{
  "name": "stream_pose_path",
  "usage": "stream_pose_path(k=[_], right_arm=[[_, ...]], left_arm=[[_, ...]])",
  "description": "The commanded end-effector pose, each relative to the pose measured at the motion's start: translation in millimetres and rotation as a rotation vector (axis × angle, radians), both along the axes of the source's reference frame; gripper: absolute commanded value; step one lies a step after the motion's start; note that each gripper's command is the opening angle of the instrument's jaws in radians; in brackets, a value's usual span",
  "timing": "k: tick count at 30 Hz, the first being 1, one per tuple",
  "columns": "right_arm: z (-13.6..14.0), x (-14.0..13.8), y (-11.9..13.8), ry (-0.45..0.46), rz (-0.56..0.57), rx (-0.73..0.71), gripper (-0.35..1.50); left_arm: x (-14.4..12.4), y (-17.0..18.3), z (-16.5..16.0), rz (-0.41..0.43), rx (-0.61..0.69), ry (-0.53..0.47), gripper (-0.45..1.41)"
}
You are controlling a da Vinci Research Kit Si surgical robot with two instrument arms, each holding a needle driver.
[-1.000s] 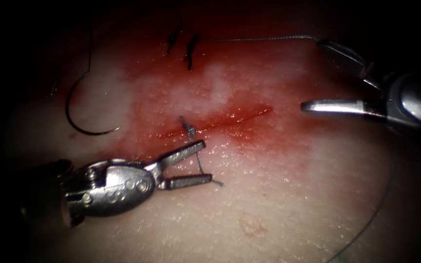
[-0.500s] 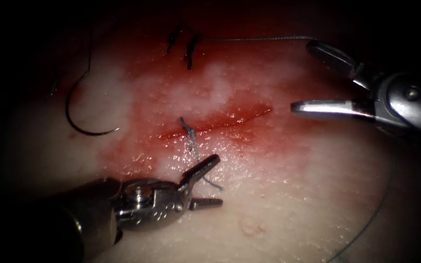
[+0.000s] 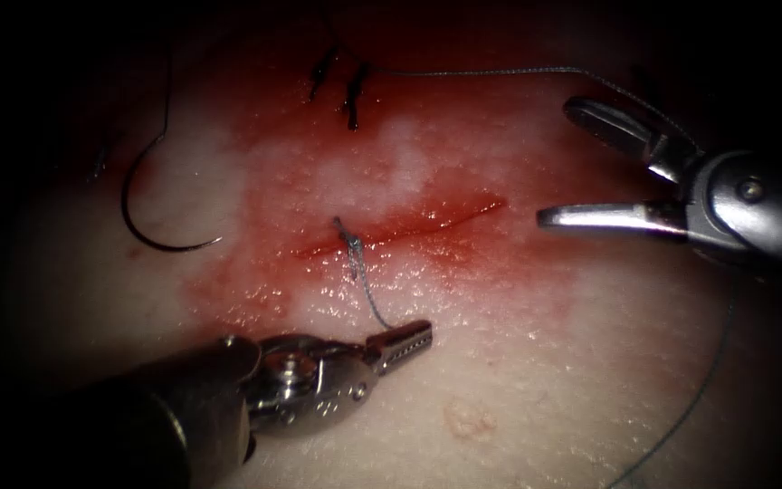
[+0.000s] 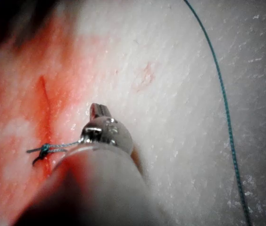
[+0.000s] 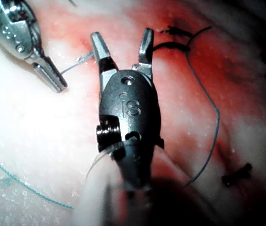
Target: Wound Closure
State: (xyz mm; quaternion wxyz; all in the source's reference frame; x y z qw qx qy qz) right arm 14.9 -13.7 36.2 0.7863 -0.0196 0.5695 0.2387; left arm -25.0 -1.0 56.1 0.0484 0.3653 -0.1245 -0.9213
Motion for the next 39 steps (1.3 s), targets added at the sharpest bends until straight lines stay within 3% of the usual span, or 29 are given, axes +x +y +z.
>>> stream_pose_path(k=[1,4,8,12,19,26,39], right_arm=[[1.2,0.7,-0.3,0.001,-0.023,0.004,0.89],[3.6,0.8,-0.6,0.037,-0.127,0.007,0.81],[8.0,1.8,-1.5,0.084,-0.216,-0.05,1.1],[11.6,4.2,-3.1,0.123,-0.286,-0.098,1.21],[15.8,8.5,-5.9,0.138,-0.327,-0.162,1.26],[17.4,12.6,-7.4,0.076,-0.345,-0.219,1.3],[17.9,16.4,-7.1,0.035,-0.316,-0.31,1.31]], left_arm=[[-0.1,0.2,0.4,0.012,0.006,-0.025,-0.45],[1.3,0.9,-0.2,0.049,0.011,-0.09,-0.45],[3.8,2.0,-0.8,0.103,0.027,-0.199,-0.45],[5.2,2.7,-0.8,0.142,0.035,-0.286,-0.45],[5.9,3.4,-0.2,0.172,0.035,-0.383,-0.45],[5.9,3.5,-0.3,0.198,0.031,-0.449,-0.45],[5.6,3.1,-1.2,0.206,0.035,-0.46,-0.45]])
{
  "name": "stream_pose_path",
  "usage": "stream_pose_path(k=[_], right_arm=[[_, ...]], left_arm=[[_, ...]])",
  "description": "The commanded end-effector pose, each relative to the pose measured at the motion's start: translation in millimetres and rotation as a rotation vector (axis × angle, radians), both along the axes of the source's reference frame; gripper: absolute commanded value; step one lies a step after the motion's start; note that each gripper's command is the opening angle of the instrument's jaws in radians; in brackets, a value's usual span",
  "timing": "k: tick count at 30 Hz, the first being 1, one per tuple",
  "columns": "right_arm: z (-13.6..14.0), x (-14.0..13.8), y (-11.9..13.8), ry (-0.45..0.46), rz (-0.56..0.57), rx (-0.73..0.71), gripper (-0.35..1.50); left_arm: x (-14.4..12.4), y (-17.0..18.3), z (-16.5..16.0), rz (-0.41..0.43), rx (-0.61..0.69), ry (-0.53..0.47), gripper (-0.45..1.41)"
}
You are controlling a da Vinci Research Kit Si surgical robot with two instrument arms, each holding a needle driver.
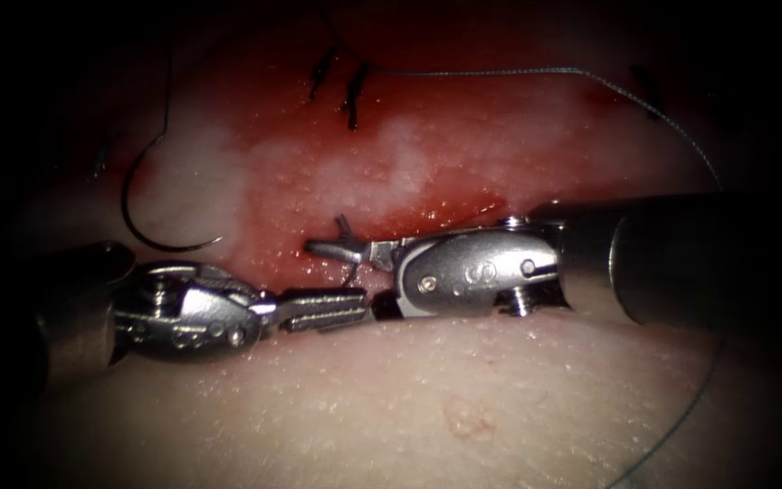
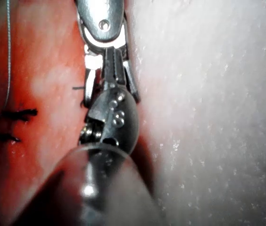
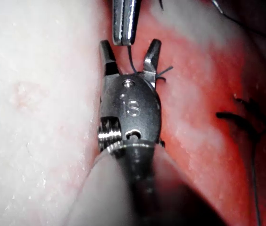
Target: Wound Closure
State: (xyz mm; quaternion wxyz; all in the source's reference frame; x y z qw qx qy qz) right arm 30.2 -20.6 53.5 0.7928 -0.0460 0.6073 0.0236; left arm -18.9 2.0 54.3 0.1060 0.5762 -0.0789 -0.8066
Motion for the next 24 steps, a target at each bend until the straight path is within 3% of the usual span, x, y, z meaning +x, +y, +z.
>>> stream_pose_path(k=[1,12,24], right_arm=[[0.7,1.4,-0.3,0.001,-0.001,-0.016,1.31],[2.0,2.5,-0.6,-0.005,0.008,-0.037,1.31],[1.0,2.8,-0.8,0.042,0.024,-0.04,1.21]], left_arm=[[-0.6,0.1,0.6,0.002,0.001,-0.001,-0.45],[-1.1,-0.3,0.1,-0.001,0.002,0.0,-0.45],[-1.8,-0.2,0.0,-0.005,0.008,-0.002,-0.45]])
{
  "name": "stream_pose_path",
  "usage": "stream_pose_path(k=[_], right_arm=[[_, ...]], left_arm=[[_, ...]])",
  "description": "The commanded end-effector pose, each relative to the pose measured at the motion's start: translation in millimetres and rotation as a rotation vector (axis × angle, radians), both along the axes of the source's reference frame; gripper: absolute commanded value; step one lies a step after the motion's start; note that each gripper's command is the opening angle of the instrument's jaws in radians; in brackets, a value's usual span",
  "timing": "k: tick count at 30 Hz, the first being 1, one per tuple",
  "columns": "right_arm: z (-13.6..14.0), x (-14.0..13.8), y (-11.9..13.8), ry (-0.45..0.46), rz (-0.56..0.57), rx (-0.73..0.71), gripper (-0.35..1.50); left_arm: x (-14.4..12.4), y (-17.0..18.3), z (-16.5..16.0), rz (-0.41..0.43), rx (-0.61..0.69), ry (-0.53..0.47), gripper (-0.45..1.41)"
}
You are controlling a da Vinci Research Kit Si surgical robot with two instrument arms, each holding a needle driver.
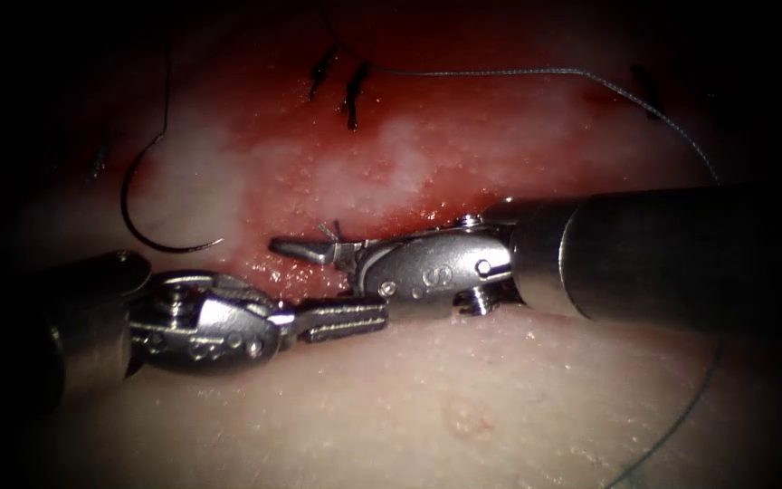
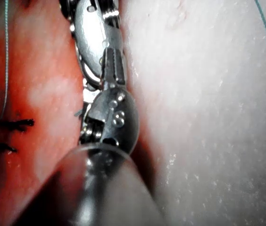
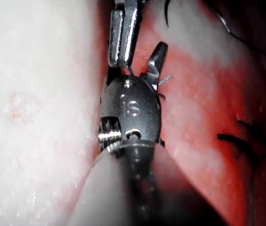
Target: Wound Closure
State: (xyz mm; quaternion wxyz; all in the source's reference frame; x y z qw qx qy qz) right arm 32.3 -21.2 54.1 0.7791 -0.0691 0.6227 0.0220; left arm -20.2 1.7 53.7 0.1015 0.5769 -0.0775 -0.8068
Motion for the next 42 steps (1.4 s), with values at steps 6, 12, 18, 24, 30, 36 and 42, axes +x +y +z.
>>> stream_pose_path(k=[6,12,18,24,30,36,42], right_arm=[[0.4,0.7,-0.2,0.014,0.003,-0.001,1.18],[0.2,0.5,-0.7,0.038,-0.034,0.055,-0.28],[0.6,0.8,-1.6,-0.055,-0.056,0.064,-0.35],[-0.1,-0.6,-0.9,-0.054,0.009,0.06,0.59],[-2.3,-5.1,0.6,-0.089,0.105,0.095,1.46],[-5.8,-11.0,1.6,-0.069,0.179,0.133,1.46],[-7.7,-13.8,1.4,-0.092,0.214,0.141,1.41]], left_arm=[[-0.3,0.0,0.6,-0.001,0.005,0.0,-0.45],[-0.3,-0.1,0.6,-0.005,0.01,0.002,-0.45],[-0.4,-0.6,0.2,-0.005,0.009,0.002,-0.45],[0.4,-1.9,-0.6,-0.002,0.012,0.002,-0.45],[3.9,-5.4,-2.1,-0.02,0.01,0.034,-0.45],[10.0,-8.8,-1.4,-0.128,0.061,0.111,-0.45],[12.5,-10.9,2.2,-0.197,0.176,0.129,-0.28]])
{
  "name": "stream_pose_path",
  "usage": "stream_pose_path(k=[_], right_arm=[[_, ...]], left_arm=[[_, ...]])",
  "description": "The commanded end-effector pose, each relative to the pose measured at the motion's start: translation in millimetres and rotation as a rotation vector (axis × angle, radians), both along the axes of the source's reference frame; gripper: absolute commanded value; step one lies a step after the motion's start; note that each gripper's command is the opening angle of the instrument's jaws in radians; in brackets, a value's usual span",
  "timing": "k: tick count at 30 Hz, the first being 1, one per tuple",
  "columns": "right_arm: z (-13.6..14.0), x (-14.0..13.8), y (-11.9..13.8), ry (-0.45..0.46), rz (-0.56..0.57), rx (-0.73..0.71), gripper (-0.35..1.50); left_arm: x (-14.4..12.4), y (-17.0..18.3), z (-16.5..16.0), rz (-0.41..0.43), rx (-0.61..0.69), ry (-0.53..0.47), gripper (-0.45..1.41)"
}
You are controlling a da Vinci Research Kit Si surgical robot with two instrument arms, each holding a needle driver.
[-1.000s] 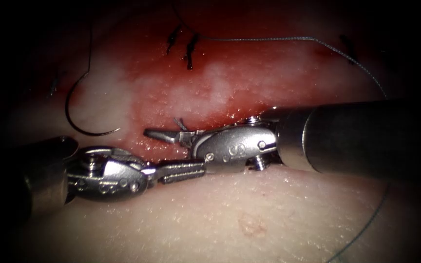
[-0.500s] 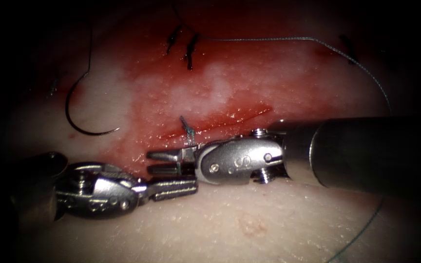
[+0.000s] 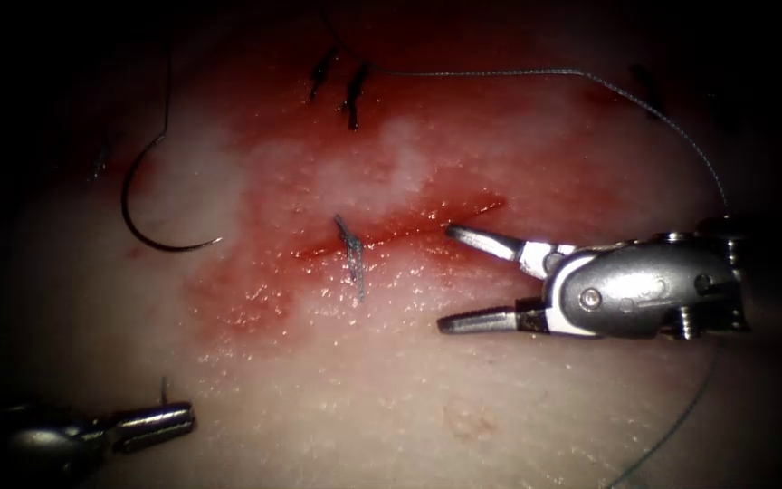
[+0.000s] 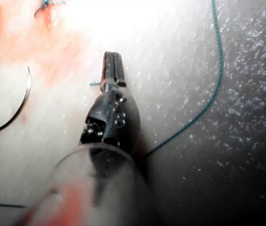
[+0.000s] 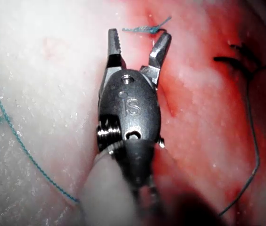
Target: Wound Closure
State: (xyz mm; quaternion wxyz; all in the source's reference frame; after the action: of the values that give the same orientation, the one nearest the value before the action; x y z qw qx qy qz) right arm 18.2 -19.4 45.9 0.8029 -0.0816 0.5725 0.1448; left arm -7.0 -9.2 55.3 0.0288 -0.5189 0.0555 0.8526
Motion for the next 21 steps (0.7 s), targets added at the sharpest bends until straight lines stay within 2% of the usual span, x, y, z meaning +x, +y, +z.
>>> stream_pose_path(k=[1,4,7,8,11,18,21], right_arm=[[0.3,0.1,-0.6,-0.004,0.004,0.002,1.41],[0.1,-0.3,-1.0,-0.001,0.005,0.001,1.41],[0.0,-0.5,-1.1,0.0,0.002,0.001,1.41],[-0.1,-0.6,-1.1,0.001,0.001,0.002,1.41],[-0.2,-0.8,-1.0,0.001,0.0,0.004,1.4],[-0.4,-1.4,-0.8,0.003,-0.004,0.007,1.36],[-0.4,-1.6,-0.7,0.004,-0.005,0.008,1.33]], left_arm=[[-0.4,-0.3,1.4,-0.005,0.026,0.006,-0.08],[0.2,-1.0,3.3,-0.052,0.136,0.029,0.51],[0.9,-1.4,4.0,-0.093,0.188,0.059,0.86],[1.2,-1.4,3.9,-0.093,0.191,0.069,0.93],[2.2,-1.3,3.2,-0.097,0.204,0.091,1.03],[4.8,-1.3,-0.2,-0.128,0.227,0.117,1.01],[4.9,-0.4,-2.4,-0.16,0.239,0.071,0.99]])
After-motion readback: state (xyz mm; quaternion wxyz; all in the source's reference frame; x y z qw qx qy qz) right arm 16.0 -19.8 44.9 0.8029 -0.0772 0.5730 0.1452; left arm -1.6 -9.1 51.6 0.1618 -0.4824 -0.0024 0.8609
